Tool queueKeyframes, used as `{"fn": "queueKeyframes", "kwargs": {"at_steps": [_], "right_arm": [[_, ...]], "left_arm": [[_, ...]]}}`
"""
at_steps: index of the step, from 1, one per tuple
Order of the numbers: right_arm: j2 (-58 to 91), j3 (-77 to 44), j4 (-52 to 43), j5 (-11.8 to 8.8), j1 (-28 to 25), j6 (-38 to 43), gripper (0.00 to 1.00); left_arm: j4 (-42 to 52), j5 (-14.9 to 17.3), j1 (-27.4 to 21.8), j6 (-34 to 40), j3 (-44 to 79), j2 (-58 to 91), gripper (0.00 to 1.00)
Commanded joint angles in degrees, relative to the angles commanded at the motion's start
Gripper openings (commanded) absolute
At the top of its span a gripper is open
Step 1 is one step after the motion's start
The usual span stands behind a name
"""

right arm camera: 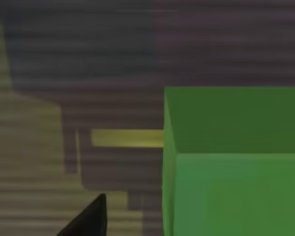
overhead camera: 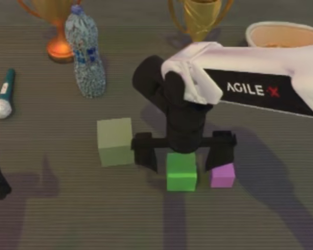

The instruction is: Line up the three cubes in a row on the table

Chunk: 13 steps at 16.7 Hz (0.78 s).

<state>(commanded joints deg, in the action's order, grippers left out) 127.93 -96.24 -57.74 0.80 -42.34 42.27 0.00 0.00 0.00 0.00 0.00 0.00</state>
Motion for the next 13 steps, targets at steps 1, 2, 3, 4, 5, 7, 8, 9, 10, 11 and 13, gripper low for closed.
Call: {"fn": "queueKeyframes", "kwargs": {"at_steps": [1, 2, 3, 4, 5, 7, 8, 9, 10, 11, 13], "right_arm": [[-0.61, -1.30, -1.85, -0.04, -0.11, -0.01, 1.00], [-1.26, -2.61, -3.81, -0.06, -0.17, 0.01, 1.00], [-1.92, -3.88, -5.80, -0.05, -0.21, 0.03, 1.00], [-2.51, -5.00, -7.55, -0.03, -0.24, 0.04, 1.00], [-3.02, -5.84, -8.80, -0.02, -0.25, 0.05, 1.00], [-3.38, -6.40, -9.55, -0.01, -0.25, 0.04, 1.00], [-3.38, -6.40, -9.55, -0.01, -0.25, 0.04, 1.00], [-3.38, -6.40, -9.55, -0.01, -0.25, 0.04, 1.00], [-3.17, -6.27, -9.40, -0.02, 0.05, 0.04, 1.00], [-3.17, -6.27, -9.40, -0.02, 0.05, 0.04, 1.00], [-4.89, -4.88, -8.63, 0.55, 0.75, -0.76, 1.00]], "left_arm": [[0.00, 0.00, 0.00, 0.00, 0.00, 0.00, 1.00], [0.00, 0.00, 0.00, 0.00, 0.00, 0.00, 1.00], [0.00, 0.00, 0.00, 0.00, 0.00, 0.00, 1.00], [0.00, 0.00, 0.00, 0.00, 0.00, 0.00, 1.00], [0.00, 0.00, 0.00, 0.00, 0.00, 0.00, 1.00], [0.00, 0.00, 0.00, 0.00, 0.00, 0.00, 1.00], [0.00, 0.00, 0.00, 0.00, 0.00, 0.00, 1.00], [0.00, 0.00, 0.00, 0.00, 0.00, 0.00, 1.00], [0.00, 0.00, 0.00, 0.00, 0.00, 0.00, 1.00], [0.00, 0.00, 0.00, 0.00, 0.00, 0.00, 1.00], [1.06, 0.04, -0.49, 0.59, 1.55, 1.58, 1.00]]}}
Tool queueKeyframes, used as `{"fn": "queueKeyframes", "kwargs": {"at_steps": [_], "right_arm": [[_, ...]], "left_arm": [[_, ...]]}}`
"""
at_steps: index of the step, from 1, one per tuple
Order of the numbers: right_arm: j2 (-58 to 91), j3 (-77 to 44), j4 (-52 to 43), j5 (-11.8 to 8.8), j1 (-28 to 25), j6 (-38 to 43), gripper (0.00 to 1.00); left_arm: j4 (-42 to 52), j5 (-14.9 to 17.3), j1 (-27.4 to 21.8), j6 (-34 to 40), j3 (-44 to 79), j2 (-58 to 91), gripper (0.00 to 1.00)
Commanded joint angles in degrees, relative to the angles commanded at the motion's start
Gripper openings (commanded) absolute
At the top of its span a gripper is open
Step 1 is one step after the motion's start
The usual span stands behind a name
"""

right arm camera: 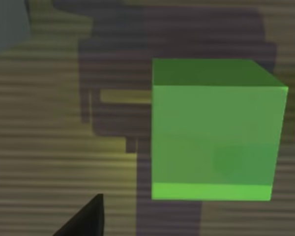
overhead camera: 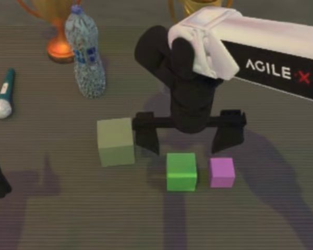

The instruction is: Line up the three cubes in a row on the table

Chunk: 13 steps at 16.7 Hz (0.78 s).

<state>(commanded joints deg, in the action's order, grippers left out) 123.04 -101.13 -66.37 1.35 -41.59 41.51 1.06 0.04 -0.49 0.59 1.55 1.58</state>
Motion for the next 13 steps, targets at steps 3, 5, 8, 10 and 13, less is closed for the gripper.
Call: {"fn": "queueKeyframes", "kwargs": {"at_steps": [3, 5, 8, 10, 13], "right_arm": [[-7.12, 5.52, 3.31, 2.01, 2.70, -3.20, 1.00], [-14.88, 11.31, 6.85, 3.71, 5.37, -6.42, 1.00], [-30.95, 23.01, 13.91, 6.23, 10.55, -12.43, 1.00], [-43.66, 32.50, 19.47, 7.58, 14.61, -16.88, 1.00], [-63.69, 48.03, 28.49, 8.67, 21.03, -23.59, 1.00]], "left_arm": [[4.19, 0.05, -1.78, 2.25, 6.35, 6.49, 1.00], [8.29, 0.03, -3.43, 4.40, 12.73, 13.35, 1.00], [16.44, -0.03, -6.64, 8.52, 25.20, 28.52, 1.00], [22.34, -0.07, -8.93, 11.42, 33.98, 40.39, 1.00], [31.89, -0.11, -12.65, 16.02, 47.78, 59.63, 1.00]]}}
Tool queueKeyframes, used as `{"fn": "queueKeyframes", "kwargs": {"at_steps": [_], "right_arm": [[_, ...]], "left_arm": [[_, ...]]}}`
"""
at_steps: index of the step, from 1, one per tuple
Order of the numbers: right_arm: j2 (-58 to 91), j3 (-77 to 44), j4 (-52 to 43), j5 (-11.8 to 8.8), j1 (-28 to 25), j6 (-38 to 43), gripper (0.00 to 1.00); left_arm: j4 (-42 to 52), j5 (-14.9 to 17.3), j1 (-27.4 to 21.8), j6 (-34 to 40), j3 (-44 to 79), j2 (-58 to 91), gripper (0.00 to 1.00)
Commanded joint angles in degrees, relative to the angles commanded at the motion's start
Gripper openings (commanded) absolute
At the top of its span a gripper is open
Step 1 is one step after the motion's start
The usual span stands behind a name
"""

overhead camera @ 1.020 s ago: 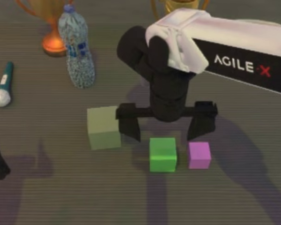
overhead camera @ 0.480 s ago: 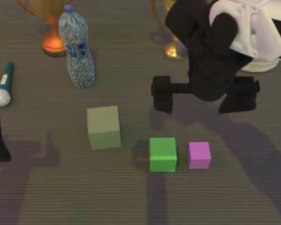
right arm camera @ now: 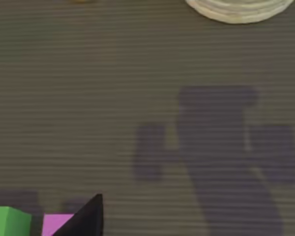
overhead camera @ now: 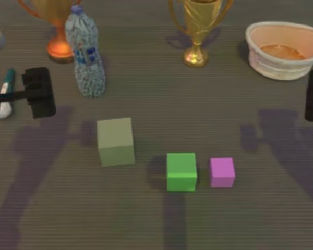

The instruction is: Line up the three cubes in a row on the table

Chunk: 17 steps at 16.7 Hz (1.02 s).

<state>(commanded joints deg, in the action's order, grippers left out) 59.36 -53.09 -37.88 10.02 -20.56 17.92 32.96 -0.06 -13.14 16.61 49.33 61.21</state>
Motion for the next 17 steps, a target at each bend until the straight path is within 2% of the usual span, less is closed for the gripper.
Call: {"fn": "queueKeyframes", "kwargs": {"at_steps": [4, 9, 14, 17], "right_arm": [[-23.75, 20.09, 12.10, -0.78, 7.89, -7.75, 1.00], [-44.59, 40.00, 26.22, -4.73, 15.33, -14.46, 1.00], [-57.35, 51.12, 35.94, -9.01, 19.29, -17.50, 1.00], [-59.36, 53.10, 37.88, -10.02, 19.99, -17.92, 1.00]], "left_arm": [[12.55, 0.05, -4.95, 6.07, 17.66, 23.16, 1.00], [25.08, 0.17, -10.07, 12.43, 36.61, 46.20, 1.00], [32.34, 0.22, -13.24, 16.36, 48.80, 60.11, 1.00], [33.64, 0.22, -13.83, 17.09, 51.16, 62.68, 1.00]]}}
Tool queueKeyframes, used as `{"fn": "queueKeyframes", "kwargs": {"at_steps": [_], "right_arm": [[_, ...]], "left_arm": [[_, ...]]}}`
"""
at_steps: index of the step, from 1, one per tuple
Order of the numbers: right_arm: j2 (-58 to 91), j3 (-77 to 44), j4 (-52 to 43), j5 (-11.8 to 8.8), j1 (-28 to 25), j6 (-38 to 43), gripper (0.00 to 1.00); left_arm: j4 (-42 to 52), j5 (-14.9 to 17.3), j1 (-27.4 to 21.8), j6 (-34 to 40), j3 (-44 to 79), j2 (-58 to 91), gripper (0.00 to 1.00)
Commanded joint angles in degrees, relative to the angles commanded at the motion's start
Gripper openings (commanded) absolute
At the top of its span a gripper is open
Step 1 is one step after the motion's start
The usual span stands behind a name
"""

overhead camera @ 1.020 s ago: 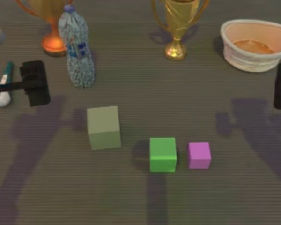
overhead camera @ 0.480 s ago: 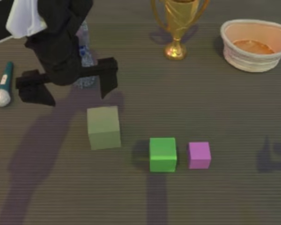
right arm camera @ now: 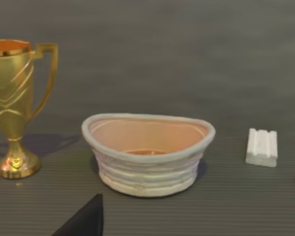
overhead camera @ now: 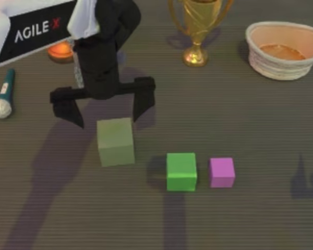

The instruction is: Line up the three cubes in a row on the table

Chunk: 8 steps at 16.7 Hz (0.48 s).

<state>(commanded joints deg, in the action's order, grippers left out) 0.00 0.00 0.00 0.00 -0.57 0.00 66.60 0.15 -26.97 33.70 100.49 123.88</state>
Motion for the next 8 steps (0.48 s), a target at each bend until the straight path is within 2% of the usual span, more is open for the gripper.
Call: {"fn": "queueKeyframes", "kwargs": {"at_steps": [5, 8], "right_arm": [[0.00, 0.00, 0.00, 0.00, 0.00, 0.00, 1.00], [0.00, 0.00, 0.00, 0.00, 0.00, 0.00, 1.00]], "left_arm": [[-0.23, 0.01, 0.24, -0.04, -0.13, 0.12, 1.00], [-4.13, 0.01, 0.13, -0.17, -2.68, 1.55, 1.00]]}}
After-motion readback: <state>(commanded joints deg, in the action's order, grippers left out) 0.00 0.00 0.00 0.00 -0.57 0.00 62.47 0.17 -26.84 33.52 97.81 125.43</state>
